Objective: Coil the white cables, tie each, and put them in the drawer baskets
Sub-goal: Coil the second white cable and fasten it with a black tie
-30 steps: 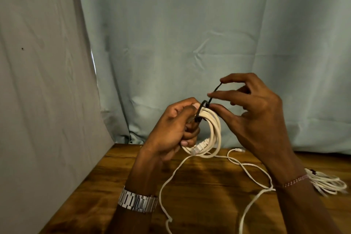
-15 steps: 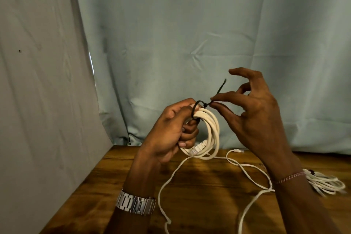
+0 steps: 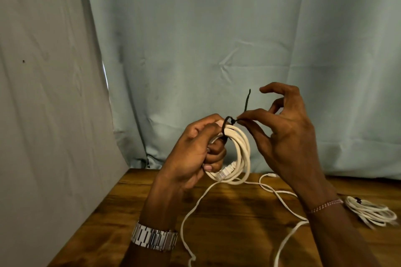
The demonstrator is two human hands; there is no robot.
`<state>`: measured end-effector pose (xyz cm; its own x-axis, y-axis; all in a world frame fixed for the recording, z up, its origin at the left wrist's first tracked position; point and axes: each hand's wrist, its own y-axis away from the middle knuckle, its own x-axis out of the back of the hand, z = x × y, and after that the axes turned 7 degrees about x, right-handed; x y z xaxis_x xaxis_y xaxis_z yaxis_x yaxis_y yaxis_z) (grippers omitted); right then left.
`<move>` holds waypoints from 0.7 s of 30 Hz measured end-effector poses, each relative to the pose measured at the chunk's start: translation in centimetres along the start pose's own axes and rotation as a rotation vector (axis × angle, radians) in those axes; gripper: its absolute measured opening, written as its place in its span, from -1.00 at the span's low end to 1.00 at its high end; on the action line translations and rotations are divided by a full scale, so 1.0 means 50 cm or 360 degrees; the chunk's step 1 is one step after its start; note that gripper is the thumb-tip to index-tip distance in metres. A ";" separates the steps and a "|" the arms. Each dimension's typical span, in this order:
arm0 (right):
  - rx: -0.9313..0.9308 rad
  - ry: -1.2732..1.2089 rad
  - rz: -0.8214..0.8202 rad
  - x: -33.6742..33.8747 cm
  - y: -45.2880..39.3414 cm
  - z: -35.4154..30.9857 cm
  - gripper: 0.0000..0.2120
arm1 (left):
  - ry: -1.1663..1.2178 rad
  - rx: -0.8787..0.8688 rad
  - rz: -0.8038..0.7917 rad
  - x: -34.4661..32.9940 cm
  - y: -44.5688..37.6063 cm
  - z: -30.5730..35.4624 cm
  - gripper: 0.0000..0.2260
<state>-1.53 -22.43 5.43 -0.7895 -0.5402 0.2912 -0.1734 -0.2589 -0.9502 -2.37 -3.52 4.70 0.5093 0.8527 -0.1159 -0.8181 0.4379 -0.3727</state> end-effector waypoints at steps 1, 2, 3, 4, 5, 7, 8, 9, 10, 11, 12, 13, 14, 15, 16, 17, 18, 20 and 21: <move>-0.0033 0.0020 -0.0017 -0.003 0.003 0.005 -0.89 | 0.0003 -0.0004 -0.0004 -0.001 0.001 0.001 -0.79; -0.0067 0.0035 -0.0042 -0.006 0.005 0.010 -0.87 | 0.0005 -0.0009 -0.0005 -0.002 0.001 0.003 -0.81; -0.0103 0.0038 -0.0069 -0.008 0.007 0.014 -0.85 | 0.0004 -0.0013 -0.0007 -0.002 0.002 0.004 -0.82; -0.0140 0.0024 -0.0091 -0.009 0.008 0.015 -0.82 | 0.0006 -0.0016 -0.0010 -0.002 0.002 0.004 -0.82; -0.0167 -0.0008 -0.0108 -0.009 0.007 0.014 -0.78 | 0.0009 -0.0017 -0.0010 -0.002 0.002 0.004 -0.81; -0.0143 -0.0090 -0.0131 -0.003 0.003 0.003 -0.64 | 0.0006 -0.0006 0.0009 0.000 0.001 0.004 -0.75; -0.0088 -0.0123 -0.0129 0.002 0.000 -0.005 -0.59 | -0.0004 0.0000 0.0025 0.001 0.001 0.004 -0.73; -0.0020 -0.0150 -0.0116 0.007 -0.003 -0.013 -0.59 | -0.0013 0.0002 0.0041 0.001 0.001 0.004 -0.73; 0.0044 -0.0165 -0.0096 0.010 -0.005 -0.021 -0.61 | -0.0019 0.0000 0.0051 0.000 0.001 0.004 -0.73; 0.0094 -0.0169 -0.0070 0.012 -0.005 -0.028 -0.65 | -0.0019 -0.0004 0.0054 0.000 0.002 0.004 -0.73; 0.0127 -0.0172 -0.0038 0.011 -0.005 -0.031 -0.70 | -0.0013 -0.0007 0.0052 -0.001 0.002 0.004 -0.73; 0.0144 -0.0186 -0.0004 0.009 -0.004 -0.032 -0.74 | -0.0007 -0.0013 0.0045 0.000 0.002 0.004 -0.72; 0.0151 -0.0206 0.0028 0.005 -0.002 -0.031 -0.79 | -0.0003 -0.0019 0.0032 0.000 0.002 0.003 -0.71; 0.0152 -0.0220 0.0052 0.001 0.000 -0.027 -0.82 | -0.0001 -0.0024 0.0016 -0.001 0.002 0.003 -0.71; 0.0144 -0.0227 0.0064 -0.003 0.003 -0.021 -0.84 | 0.0001 -0.0025 0.0000 -0.001 0.002 0.003 -0.70; 0.0126 -0.0233 0.0065 -0.008 0.004 -0.017 -0.85 | 0.0001 -0.0023 -0.0014 -0.001 0.002 0.003 -0.70; 0.0102 -0.0238 0.0062 -0.012 0.006 -0.012 -0.85 | 0.0000 -0.0019 -0.0023 -0.001 0.002 0.003 -0.69; 0.0058 -0.0216 0.0050 -0.017 0.010 -0.005 -0.84 | -0.0022 0.0004 -0.0006 -0.004 0.002 0.002 -0.66; 0.0048 -0.0180 0.0035 -0.019 0.012 -0.004 -0.83 | -0.0040 0.0021 0.0015 -0.005 0.002 0.003 -0.65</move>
<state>-1.00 -21.91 4.59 -0.7210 -0.6326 0.2827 -0.1375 -0.2692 -0.9532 -2.61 -3.67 4.83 0.4945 0.8639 -0.0960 -0.8266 0.4332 -0.3593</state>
